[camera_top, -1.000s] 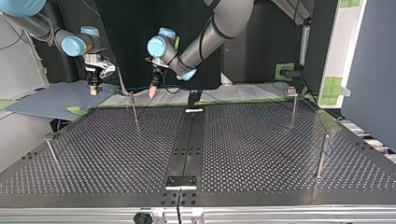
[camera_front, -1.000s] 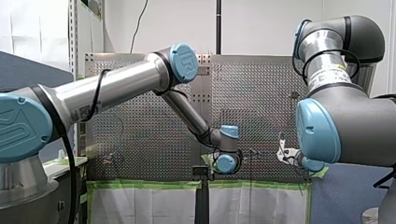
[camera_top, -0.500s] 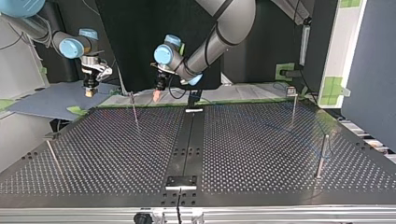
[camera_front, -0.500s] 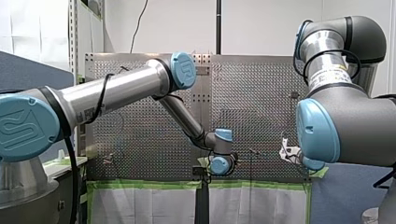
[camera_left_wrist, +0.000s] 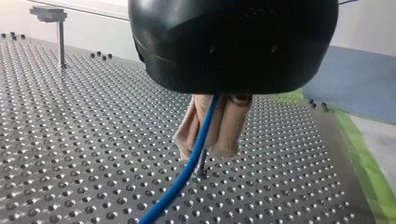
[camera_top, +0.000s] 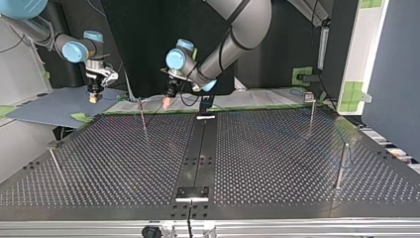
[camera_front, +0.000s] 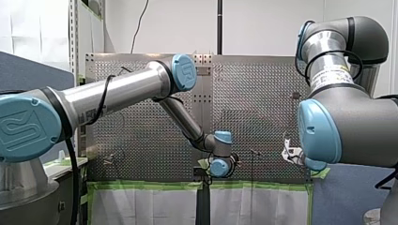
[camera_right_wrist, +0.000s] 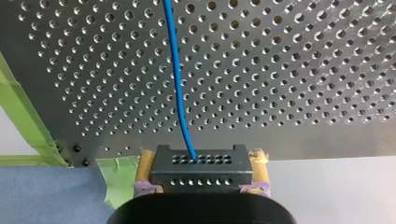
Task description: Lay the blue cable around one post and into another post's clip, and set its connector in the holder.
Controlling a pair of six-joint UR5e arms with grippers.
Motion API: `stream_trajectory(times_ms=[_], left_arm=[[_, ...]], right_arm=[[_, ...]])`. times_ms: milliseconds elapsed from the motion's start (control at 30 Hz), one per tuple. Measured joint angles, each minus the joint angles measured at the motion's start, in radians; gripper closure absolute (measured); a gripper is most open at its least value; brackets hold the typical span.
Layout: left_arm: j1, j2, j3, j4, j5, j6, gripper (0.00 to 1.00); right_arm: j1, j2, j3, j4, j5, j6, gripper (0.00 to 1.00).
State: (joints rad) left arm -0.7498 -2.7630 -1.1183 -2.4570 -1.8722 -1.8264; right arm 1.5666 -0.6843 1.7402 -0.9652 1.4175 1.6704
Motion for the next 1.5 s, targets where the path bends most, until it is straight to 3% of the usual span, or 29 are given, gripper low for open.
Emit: stream_trajectory(times_ms=[233,600,933,1233,1500], left_arm=[[0.015,-0.001,0.017,0.002,0.005,-0.003,1.00],[0.032,0.000,0.052,-0.023,0.009,-0.004,1.00],[0.051,-0.001,0.069,-0.045,0.020,-0.002,1.00],[0.063,0.000,0.076,-0.061,0.041,0.010,1.00],[0.065,0.000,0.080,-0.062,0.033,0.034,1.00]], right_arm=[[-0.002,0.024,-0.014,-0.003,-0.002,-0.002,1.00],[-0.004,0.057,-0.059,0.053,-0.007,-0.018,1.00],[-0.005,0.058,-0.092,0.060,-0.009,-0.011,1.00],[-0.005,0.059,-0.134,0.066,-0.011,0.008,1.00],[-0.005,0.060,-0.184,0.083,-0.016,0.019,1.00]])
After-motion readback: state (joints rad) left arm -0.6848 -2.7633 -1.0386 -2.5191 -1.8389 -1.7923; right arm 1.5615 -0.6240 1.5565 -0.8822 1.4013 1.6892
